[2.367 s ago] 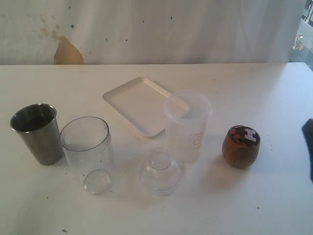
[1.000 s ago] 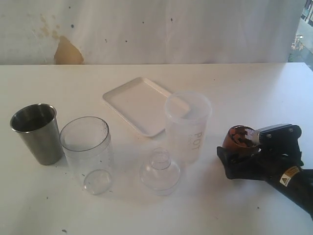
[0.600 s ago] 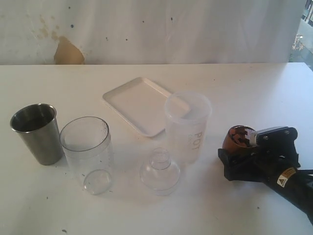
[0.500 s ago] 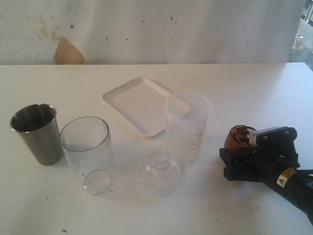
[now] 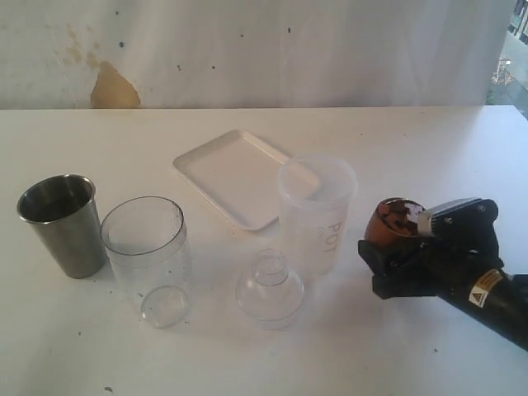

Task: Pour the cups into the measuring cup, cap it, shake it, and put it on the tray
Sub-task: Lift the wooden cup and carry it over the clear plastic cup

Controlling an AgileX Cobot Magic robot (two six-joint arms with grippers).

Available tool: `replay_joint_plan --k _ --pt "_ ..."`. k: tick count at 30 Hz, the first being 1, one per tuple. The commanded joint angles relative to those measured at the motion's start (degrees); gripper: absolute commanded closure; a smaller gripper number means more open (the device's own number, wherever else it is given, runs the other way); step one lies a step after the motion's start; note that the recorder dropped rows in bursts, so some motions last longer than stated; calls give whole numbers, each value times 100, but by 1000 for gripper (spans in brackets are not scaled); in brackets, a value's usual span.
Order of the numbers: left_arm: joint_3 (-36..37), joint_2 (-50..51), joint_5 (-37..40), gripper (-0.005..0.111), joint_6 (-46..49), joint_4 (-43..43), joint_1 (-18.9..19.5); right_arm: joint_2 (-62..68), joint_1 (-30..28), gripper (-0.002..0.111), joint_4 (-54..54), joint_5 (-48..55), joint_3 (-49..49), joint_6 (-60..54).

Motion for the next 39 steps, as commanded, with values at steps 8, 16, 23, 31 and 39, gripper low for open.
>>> replay_joint_plan --k 8,16,23,31,39 --pt "11 -21 -41 106 -15 -28 10 -2727 -1 108 -212 1822 -23 1212" --pt "11 -21 -41 106 -15 -28 10 -4470 256 108 -2675 3264 -930 3998" --pt "11 -21 -41 106 -15 -28 10 -4061 2021 108 -3904 4287 -2516 5383" --pt "11 -21 -41 106 -15 -28 10 -1909 3444 108 -3904 5310 -4036 4126" --pt "11 -21 -41 106 -15 -28 10 -843 3468 108 -3904 5402 -4664 3340"
